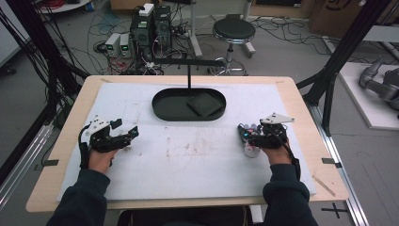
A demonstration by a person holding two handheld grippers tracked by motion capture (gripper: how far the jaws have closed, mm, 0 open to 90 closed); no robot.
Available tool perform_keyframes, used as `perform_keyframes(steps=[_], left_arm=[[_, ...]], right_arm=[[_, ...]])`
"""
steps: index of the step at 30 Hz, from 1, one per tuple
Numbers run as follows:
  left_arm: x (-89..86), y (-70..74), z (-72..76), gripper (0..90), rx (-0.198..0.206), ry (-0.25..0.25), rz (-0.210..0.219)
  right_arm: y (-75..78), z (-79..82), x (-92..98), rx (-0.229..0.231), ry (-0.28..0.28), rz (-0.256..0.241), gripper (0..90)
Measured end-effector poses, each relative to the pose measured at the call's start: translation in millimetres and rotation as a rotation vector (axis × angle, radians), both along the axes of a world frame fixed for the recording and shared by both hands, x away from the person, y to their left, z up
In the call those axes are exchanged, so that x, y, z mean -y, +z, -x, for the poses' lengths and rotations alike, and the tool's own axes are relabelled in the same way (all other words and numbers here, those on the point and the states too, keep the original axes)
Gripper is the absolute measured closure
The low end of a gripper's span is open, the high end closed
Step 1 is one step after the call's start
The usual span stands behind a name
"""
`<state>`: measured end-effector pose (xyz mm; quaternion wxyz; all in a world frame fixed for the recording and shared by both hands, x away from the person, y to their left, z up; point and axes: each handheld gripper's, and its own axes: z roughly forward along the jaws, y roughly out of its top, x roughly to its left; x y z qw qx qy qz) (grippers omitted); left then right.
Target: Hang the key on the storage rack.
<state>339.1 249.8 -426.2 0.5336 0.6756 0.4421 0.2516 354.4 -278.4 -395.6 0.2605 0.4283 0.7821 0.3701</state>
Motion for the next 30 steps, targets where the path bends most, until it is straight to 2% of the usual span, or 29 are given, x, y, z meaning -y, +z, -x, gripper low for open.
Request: perform_keyframes(steps=[6, 12, 14, 17, 23, 25, 26, 27, 28, 29, 30], left_arm=[[-1.3, -0.2, -0.5, 21.2, -0.001, 0.005, 0.006], [-0.9, 0.1, -0.1, 21.4, 0.002, 0.008, -0.007], [-0.4, -0.1, 0.0, 21.7, -0.001, 0.008, -0.009], [0.5, 1.1, 2.2, 21.7, 0.000, 0.009, -0.017], [1.1, 0.0, 1.1, 22.0, -0.006, 0.007, -0.022], [1.2, -0.7, 0.4, 22.1, -0.010, 0.007, -0.021], [1.2, -0.8, 0.2, 22.1, -0.012, 0.008, -0.022], [1.0, -1.0, 0.0, 22.1, -0.013, 0.009, -0.023], [0.8, -1.0, 0.1, 22.2, -0.014, 0.010, -0.023], [0.7, -0.9, 0.2, 22.2, -0.014, 0.010, -0.022], [0.7, -0.7, 0.3, 22.2, -0.014, 0.011, -0.022]], right_arm=[[-3.9, -0.8, -2.5, -0.024, -0.032, 0.034, 22.9], [-13.5, -3.5, -4.0, -0.073, -0.075, 0.104, 24.1], [-14.4, -4.5, -0.6, -0.088, -0.081, 0.081, 24.2], [-13.7, -2.3, -0.3, -0.091, -0.086, 0.076, 26.3], [-14.7, 0.3, -10.2, -0.095, -0.056, 0.107, 26.5], [-18.1, -0.7, -15.5, -0.115, -0.066, 0.132, 24.3], [-21.5, -2.1, -18.7, -0.138, -0.073, 0.164, 22.7], [-24.6, -3.1, -21.1, -0.149, -0.080, 0.196, 21.3], [-28.9, -4.8, -24.2, -0.162, -0.102, 0.252, 21.3], [-31.6, -6.7, -24.3, -0.171, -0.104, 0.278, 21.3], [-32.2, -7.9, -23.4, -0.188, -0.104, 0.273, 21.7]])
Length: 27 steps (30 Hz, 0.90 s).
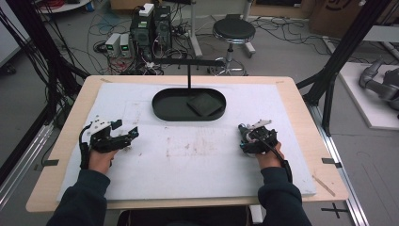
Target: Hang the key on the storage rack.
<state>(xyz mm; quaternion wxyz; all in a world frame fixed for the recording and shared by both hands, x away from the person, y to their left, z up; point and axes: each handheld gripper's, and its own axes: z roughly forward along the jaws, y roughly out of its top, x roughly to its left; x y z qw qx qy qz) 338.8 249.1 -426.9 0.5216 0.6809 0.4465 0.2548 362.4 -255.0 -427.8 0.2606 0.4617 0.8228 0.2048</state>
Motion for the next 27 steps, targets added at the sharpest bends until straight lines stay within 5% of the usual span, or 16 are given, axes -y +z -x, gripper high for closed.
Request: perform_keyframes(steps=[4, 9, 11, 16, 17, 20, 23, 27], left_arm=[[0.1, 0.0, 0.1, 22.3, 0.000, 0.000, -0.001], [0.3, 0.0, -0.1, 22.4, 0.000, -0.001, -0.001], [0.1, 0.0, 0.0, 22.4, -0.001, -0.001, -0.001], [0.1, -0.3, -0.3, 22.5, -0.002, -0.002, 0.001], [0.1, -0.3, -0.3, 22.5, -0.003, -0.003, 0.000], [-0.1, -0.3, -0.4, 22.5, -0.002, -0.003, -0.001], [-0.2, -0.5, -0.6, 22.5, -0.004, -0.001, 0.002], [0.0, -0.7, -0.8, 22.5, -0.004, -0.001, 0.000]], right_arm=[[2.0, -0.7, 4.9, -0.007, 0.015, -0.032, 27.7], [4.6, 1.7, -0.2, 0.016, 0.192, -0.049, 29.2], [1.0, 0.2, -2.6, -0.001, 0.203, -0.022, 23.1], [-1.0, -0.3, -3.7, -0.054, 0.121, -0.016, 18.1], [-1.3, -0.9, -4.5, -0.081, 0.099, -0.020, 26.2], [0.5, -0.7, -6.9, -0.093, 0.075, -0.028, 32.3], [5.1, 1.0, -8.9, -0.046, 0.080, 0.015, 34.1], [17.4, 3.8, -8.0, 0.071, 0.130, -0.029, 34.0]])
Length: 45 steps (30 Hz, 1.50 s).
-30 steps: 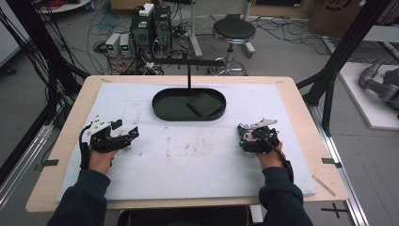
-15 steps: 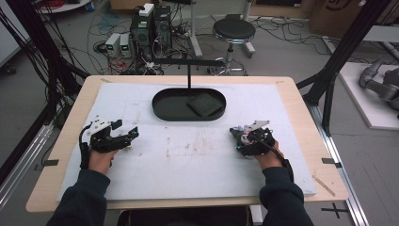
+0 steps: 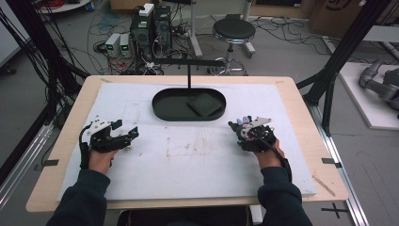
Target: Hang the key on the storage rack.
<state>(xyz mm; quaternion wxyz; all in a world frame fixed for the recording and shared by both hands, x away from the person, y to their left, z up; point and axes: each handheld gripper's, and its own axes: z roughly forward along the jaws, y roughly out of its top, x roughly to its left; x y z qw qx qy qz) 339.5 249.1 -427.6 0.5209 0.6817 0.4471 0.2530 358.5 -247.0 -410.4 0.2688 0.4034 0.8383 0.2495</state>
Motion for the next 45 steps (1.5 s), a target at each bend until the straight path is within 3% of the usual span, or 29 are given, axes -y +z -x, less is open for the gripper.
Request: perform_keyframes(steps=[3, 7, 10, 21, 27, 34, 40, 43, 45], left_arm=[[1.1, -0.2, 0.0, 22.5, -0.003, -0.003, -0.002], [2.4, -0.1, 0.3, 22.5, -0.002, -0.010, -0.006], [2.8, 0.0, 0.2, 22.5, -0.001, -0.011, -0.005], [2.2, 0.0, -0.3, 22.6, 0.003, -0.009, 0.002], [3.1, 0.0, -0.2, 22.6, 0.005, -0.016, 0.003], [1.4, 0.4, -0.1, 22.7, 0.006, -0.013, 0.012], [0.8, 0.4, -0.2, 22.6, 0.006, -0.010, 0.016], [0.7, 0.3, -0.2, 22.7, 0.005, -0.011, 0.013], [0.5, 0.2, -0.3, 22.7, 0.004, -0.012, 0.012]], right_arm=[[12.1, 0.2, 0.1, 0.081, 0.037, -0.060, 33.8], [28.7, -8.4, 1.5, 0.121, 0.036, -0.142, 33.4], [37.1, -12.8, -0.4, 0.134, 0.025, -0.161, 33.5], [92.7, -59.8, -33.3, 0.182, 0.068, -0.134, 33.5], [110.3, -89.7, -51.9, 0.185, 0.068, -0.140, 33.6], [121.5, -113.7, -71.2, 0.184, 0.068, -0.165, 33.6], [123.0, -127.9, -81.4, 0.225, 0.009, -0.116, 33.7], [120.9, -135.3, -76.1, 0.232, -0.065, -0.088, 33.7], [119.1, -137.7, -69.5, 0.212, -0.114, -0.071, 33.7]])
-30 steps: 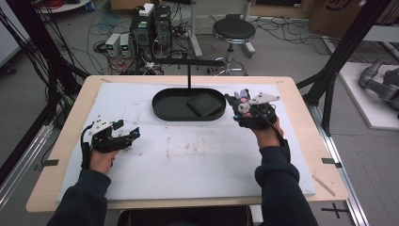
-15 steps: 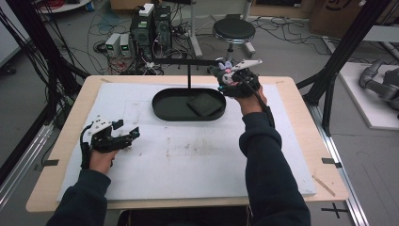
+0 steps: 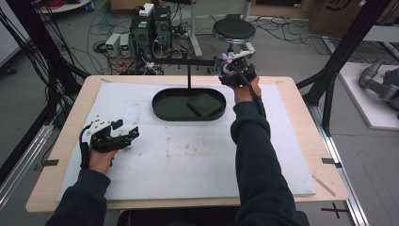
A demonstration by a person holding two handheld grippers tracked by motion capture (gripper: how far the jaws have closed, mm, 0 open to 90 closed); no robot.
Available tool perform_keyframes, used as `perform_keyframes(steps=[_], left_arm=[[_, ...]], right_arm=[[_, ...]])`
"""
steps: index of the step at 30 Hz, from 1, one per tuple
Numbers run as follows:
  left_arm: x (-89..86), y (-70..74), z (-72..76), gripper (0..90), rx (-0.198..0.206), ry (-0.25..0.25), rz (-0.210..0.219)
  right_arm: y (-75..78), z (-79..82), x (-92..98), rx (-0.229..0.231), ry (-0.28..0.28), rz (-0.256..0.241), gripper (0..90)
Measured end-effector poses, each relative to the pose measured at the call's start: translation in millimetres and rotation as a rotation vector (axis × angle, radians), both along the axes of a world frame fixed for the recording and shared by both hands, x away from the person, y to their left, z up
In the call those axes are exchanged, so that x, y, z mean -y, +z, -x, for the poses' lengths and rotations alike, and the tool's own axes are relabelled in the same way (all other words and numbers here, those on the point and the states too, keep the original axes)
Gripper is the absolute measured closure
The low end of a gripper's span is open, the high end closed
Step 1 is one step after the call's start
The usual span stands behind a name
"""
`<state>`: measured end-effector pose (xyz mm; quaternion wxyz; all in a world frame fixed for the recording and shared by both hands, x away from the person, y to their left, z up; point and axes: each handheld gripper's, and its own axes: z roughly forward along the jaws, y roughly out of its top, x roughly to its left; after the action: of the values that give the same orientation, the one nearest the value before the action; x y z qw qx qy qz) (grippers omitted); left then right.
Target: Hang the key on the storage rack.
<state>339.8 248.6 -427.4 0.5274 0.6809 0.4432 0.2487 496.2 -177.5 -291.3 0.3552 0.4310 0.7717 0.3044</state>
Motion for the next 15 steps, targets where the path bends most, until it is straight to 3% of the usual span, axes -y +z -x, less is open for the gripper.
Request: perform_keyframes(steps=[3, 9, 15], left_arm=[[0.3, 0.0, 0.1, 22.7, -0.001, 0.001, -0.001], [0.8, 0.3, 0.6, 22.7, -0.001, -0.001, -0.006], [0.7, 0.0, 0.4, 22.7, -0.002, -0.002, -0.008]], right_arm=[[-3.9, -2.1, 6.8, -0.047, -0.014, 0.013, 33.8], [-11.4, -0.4, 4.5, -0.067, -0.020, 0.053, 33.9], [-32.6, -1.5, 7.1, -0.108, -0.027, 0.016, 34.6]])
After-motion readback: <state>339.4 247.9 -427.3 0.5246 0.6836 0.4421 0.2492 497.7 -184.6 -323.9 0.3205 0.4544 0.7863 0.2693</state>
